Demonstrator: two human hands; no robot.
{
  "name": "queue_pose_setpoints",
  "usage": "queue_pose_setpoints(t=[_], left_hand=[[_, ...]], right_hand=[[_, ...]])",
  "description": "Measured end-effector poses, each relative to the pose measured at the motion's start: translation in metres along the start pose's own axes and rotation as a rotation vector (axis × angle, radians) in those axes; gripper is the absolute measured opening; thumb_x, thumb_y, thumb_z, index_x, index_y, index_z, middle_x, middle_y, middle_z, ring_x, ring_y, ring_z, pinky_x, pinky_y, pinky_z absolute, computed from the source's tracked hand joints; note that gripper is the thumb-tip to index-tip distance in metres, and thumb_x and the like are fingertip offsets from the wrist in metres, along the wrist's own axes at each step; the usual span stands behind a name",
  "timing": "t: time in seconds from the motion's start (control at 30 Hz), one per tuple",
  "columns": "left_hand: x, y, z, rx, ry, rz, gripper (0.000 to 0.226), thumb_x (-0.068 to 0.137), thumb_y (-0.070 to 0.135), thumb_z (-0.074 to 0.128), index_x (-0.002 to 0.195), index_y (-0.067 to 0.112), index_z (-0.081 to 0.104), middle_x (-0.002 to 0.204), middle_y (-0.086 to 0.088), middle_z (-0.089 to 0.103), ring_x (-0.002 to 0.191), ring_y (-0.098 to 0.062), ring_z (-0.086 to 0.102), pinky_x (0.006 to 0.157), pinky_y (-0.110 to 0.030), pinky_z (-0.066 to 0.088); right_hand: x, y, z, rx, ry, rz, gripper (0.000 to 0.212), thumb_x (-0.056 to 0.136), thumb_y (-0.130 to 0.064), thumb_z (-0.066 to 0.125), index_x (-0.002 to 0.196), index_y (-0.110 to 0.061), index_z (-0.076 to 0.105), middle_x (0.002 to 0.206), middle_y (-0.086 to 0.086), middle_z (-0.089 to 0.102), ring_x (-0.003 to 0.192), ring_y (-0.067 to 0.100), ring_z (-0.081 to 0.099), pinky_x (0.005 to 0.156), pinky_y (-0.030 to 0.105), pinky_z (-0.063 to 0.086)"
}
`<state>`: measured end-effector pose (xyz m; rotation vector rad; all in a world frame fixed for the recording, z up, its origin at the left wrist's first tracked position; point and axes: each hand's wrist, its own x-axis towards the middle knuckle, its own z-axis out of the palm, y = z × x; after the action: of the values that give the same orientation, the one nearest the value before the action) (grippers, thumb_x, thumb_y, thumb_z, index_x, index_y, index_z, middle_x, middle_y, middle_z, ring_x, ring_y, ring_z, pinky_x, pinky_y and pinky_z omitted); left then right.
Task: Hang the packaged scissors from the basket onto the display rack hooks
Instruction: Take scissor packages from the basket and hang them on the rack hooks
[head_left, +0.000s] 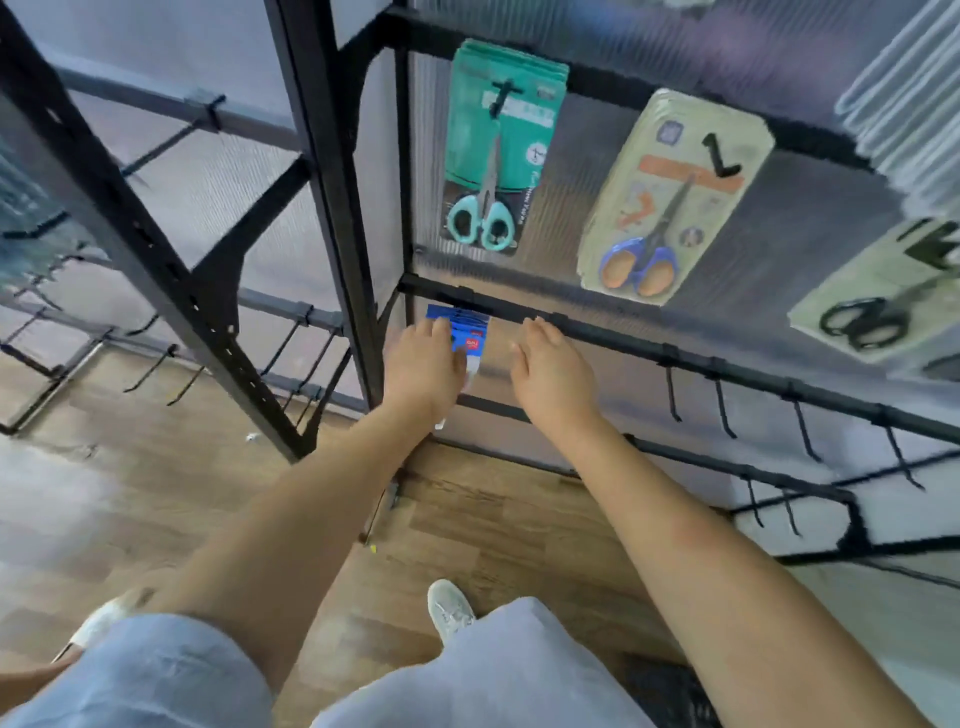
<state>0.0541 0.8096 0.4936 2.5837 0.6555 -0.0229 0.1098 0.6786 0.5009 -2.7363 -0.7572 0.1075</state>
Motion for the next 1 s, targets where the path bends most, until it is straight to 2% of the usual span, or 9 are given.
queue_pose_setpoints(t=[0.13, 0.33, 0.43, 0.6, 0.73, 0.77, 0.87, 1.0], left_hand=[[-0.053, 0.036, -0.014, 0.113, -0.039, 0.309, 0.047, 0.100, 0.029, 0.039, 0.140, 0.005, 0.036, 0.148, -0.013, 0.034, 0.133, -0.031, 0.034, 0.103, -0.040, 0.032], [-0.142, 0.101, 0.006, 0.181, -0.144, 0.549, 0.043, 0.100, 0.032, 0.038, 0.135, 0.007, 0.041, 0.141, -0.012, 0.039, 0.127, -0.032, 0.038, 0.100, -0.042, 0.035], [-0.192, 0.143, 0.031, 0.214, -0.222, 0.681, 0.039, 0.100, 0.031, 0.038, 0.130, 0.006, 0.044, 0.133, -0.013, 0.044, 0.124, -0.031, 0.040, 0.096, -0.042, 0.038], [-0.290, 0.220, 0.087, 0.293, -0.409, 0.990, 0.043, 0.100, 0.027, 0.036, 0.137, 0.007, 0.037, 0.143, -0.014, 0.035, 0.129, -0.033, 0.035, 0.098, -0.041, 0.036], [-0.359, 0.274, 0.154, 0.337, -0.518, 1.215, 0.040, 0.098, 0.030, 0.032, 0.129, 0.011, 0.048, 0.136, -0.011, 0.043, 0.126, -0.030, 0.038, 0.102, -0.040, 0.035], [-0.374, 0.287, 0.170, 0.334, -0.530, 1.233, 0.039, 0.098, 0.030, 0.034, 0.127, 0.009, 0.049, 0.134, -0.012, 0.044, 0.125, -0.029, 0.038, 0.102, -0.039, 0.035], [-0.419, 0.327, 0.223, 0.349, -0.553, 1.300, 0.041, 0.099, 0.030, 0.037, 0.129, 0.004, 0.047, 0.136, -0.014, 0.044, 0.127, -0.029, 0.039, 0.105, -0.037, 0.032], [-0.465, 0.359, 0.290, 0.463, -0.652, 1.365, 0.042, 0.101, 0.034, 0.034, 0.128, 0.005, 0.046, 0.136, -0.013, 0.045, 0.126, -0.026, 0.040, 0.103, -0.033, 0.030]], right_hand=[[-0.072, 0.000, -0.028, 0.022, 0.123, 0.122, 0.046, 0.102, -0.027, 0.035, 0.141, -0.004, 0.038, 0.147, 0.013, 0.039, 0.134, 0.026, 0.037, 0.108, 0.033, 0.028], [-0.208, 0.027, -0.057, 0.016, 0.271, 0.323, 0.043, 0.102, -0.027, 0.037, 0.136, -0.003, 0.043, 0.139, 0.013, 0.047, 0.126, 0.027, 0.045, 0.099, 0.034, 0.037], [-0.281, 0.061, -0.068, -0.017, 0.310, 0.481, 0.043, 0.101, -0.027, 0.037, 0.136, -0.003, 0.043, 0.137, 0.013, 0.049, 0.122, 0.027, 0.048, 0.098, 0.034, 0.039], [-0.399, 0.123, -0.076, -0.027, 0.367, 0.758, 0.031, 0.098, -0.022, 0.042, 0.116, 0.000, 0.055, 0.113, 0.017, 0.058, 0.101, 0.034, 0.056, 0.086, 0.039, 0.042], [-0.483, 0.177, -0.074, -0.018, 0.386, 0.953, 0.030, 0.091, -0.016, 0.052, 0.113, 0.004, 0.057, 0.107, 0.020, 0.061, 0.098, 0.038, 0.058, 0.085, 0.042, 0.045], [-0.502, 0.190, -0.073, -0.016, 0.374, 0.988, 0.031, 0.092, -0.017, 0.050, 0.115, 0.003, 0.056, 0.109, 0.019, 0.060, 0.101, 0.038, 0.058, 0.087, 0.041, 0.044], [-0.564, 0.237, -0.070, -0.016, 0.304, 1.078, 0.041, 0.100, -0.024, 0.036, 0.135, -0.002, 0.043, 0.135, 0.014, 0.048, 0.125, 0.029, 0.044, 0.103, 0.034, 0.032], [-0.643, 0.294, -0.058, 0.024, 0.242, 1.202, 0.043, 0.102, -0.028, 0.031, 0.138, -0.005, 0.039, 0.140, 0.010, 0.045, 0.125, 0.025, 0.044, 0.101, 0.032, 0.035]])
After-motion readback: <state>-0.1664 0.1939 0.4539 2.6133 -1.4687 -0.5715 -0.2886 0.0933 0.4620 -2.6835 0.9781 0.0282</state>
